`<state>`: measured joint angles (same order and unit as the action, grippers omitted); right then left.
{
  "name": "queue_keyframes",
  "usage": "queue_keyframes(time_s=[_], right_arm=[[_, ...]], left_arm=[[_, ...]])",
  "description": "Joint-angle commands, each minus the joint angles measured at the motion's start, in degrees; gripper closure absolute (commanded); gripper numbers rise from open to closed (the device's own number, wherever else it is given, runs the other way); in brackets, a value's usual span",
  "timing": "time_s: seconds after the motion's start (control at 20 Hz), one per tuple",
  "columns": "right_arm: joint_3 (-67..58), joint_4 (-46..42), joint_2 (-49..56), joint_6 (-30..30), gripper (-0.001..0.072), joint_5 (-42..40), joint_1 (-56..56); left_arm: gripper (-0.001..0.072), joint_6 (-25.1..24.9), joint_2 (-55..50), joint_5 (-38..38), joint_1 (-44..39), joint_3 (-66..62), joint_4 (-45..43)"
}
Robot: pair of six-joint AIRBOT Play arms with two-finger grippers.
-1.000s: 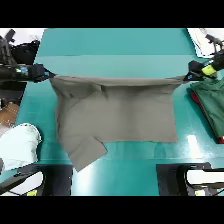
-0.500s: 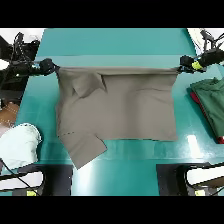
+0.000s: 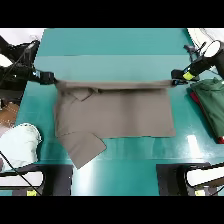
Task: Fold the shirts.
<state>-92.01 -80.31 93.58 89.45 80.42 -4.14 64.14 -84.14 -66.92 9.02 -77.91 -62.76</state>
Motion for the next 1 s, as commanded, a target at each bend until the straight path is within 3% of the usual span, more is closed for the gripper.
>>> queue_keyframes(time_s=[0.0,0.15,0.2,0.25,0.3,0.35,0.65,0.95], right_arm=[[4.55,-0.31,-0.04,0.00,0.0699,1.38,1.95],[6.08,-0.26,-0.04,0.02,0.0697,1.09,2.95],[6.05,0.04,-0.04,0.02,0.0690,1.20,3.10],[6.03,1.49,-0.04,0.00,0.0554,1.18,3.08],[6.05,3.69,-0.04,-0.02,0.0316,1.33,3.06],[6.03,5.53,-0.04,-0.26,0.0293,1.79,2.54],[6.05,10.27,-4.72,-3.91,0.0294,6.58,-0.33],[6.05,10.25,-11.37,-4.07,0.0296,1.92,-2.99]], left_arm=[[0.0683,0.39,-0.15,-10.21,0.02,2.45,-7.58],[0.0678,2.03,-0.15,-10.47,0.02,5.14,-7.58],[0.0441,3.87,-0.13,-10.08,0.02,5.25,-7.58],[0.0188,5.97,-0.13,-9.84,0.04,5.22,-7.61],[0.0174,7.08,-0.13,-9.53,0.04,5.22,-7.80],[0.0171,8.26,-0.11,-9.57,0.04,5.22,-8.04],[0.0173,15.74,9.51,-13.07,0.07,9.60,-13.60],[0.0172,25.00,32.52,-13.62,0.02,34.53,-5.84]])
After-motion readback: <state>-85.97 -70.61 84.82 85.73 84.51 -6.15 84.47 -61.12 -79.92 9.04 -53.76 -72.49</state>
